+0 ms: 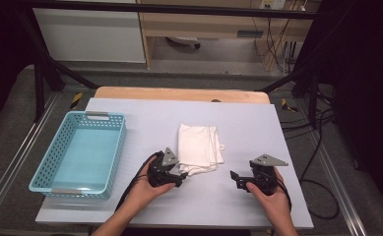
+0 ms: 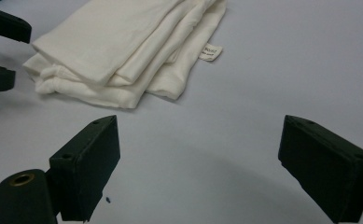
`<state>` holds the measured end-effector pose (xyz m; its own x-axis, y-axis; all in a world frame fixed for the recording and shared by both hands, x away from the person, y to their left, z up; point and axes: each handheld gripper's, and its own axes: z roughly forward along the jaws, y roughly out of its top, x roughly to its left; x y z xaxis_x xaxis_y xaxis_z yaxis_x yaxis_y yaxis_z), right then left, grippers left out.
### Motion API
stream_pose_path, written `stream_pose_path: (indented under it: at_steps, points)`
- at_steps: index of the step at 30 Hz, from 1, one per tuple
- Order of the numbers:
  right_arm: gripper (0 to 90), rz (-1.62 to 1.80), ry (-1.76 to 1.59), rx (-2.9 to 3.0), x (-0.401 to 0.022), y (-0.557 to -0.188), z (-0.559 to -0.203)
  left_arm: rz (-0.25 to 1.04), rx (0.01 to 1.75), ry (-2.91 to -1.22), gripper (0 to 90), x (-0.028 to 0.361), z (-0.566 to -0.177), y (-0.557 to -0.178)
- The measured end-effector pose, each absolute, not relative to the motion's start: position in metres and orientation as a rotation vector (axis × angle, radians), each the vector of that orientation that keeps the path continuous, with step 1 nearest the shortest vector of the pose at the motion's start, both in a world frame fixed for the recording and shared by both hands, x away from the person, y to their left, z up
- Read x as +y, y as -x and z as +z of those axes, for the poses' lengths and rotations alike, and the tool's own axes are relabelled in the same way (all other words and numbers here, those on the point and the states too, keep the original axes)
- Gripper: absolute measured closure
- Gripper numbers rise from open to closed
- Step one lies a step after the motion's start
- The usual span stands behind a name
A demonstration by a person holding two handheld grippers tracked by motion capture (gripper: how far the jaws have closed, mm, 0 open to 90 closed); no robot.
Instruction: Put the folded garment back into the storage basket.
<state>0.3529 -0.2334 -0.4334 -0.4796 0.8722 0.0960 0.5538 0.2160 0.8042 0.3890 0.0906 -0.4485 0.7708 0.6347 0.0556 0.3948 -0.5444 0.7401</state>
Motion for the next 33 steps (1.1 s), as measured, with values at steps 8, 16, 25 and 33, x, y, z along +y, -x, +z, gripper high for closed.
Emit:
stream_pose_path:
  at_steps: [8, 16, 25, 33]
  points:
    - [13.6, 1.155, -1.318, 2.124, -0.233, -0.352, -0.434, 0.422, 0.787, -2.188, 46.7, 0.085, -0.456, -0.395]
    - [13.7, 1.152, -1.308, 2.133, -0.229, -0.351, -0.433, 0.411, 0.825, -2.146, 72.4, 0.088, -0.456, -0.403]
    - [13.7, 1.156, -1.264, 2.172, -0.219, -0.348, -0.432, 0.395, 0.846, -2.146, 84.1, 0.093, -0.454, -0.402]
    - [13.6, 1.15, -1.202, 2.251, -0.203, -0.341, -0.432, 0.343, 0.881, -2.154, 84.1, 0.115, -0.448, -0.39]
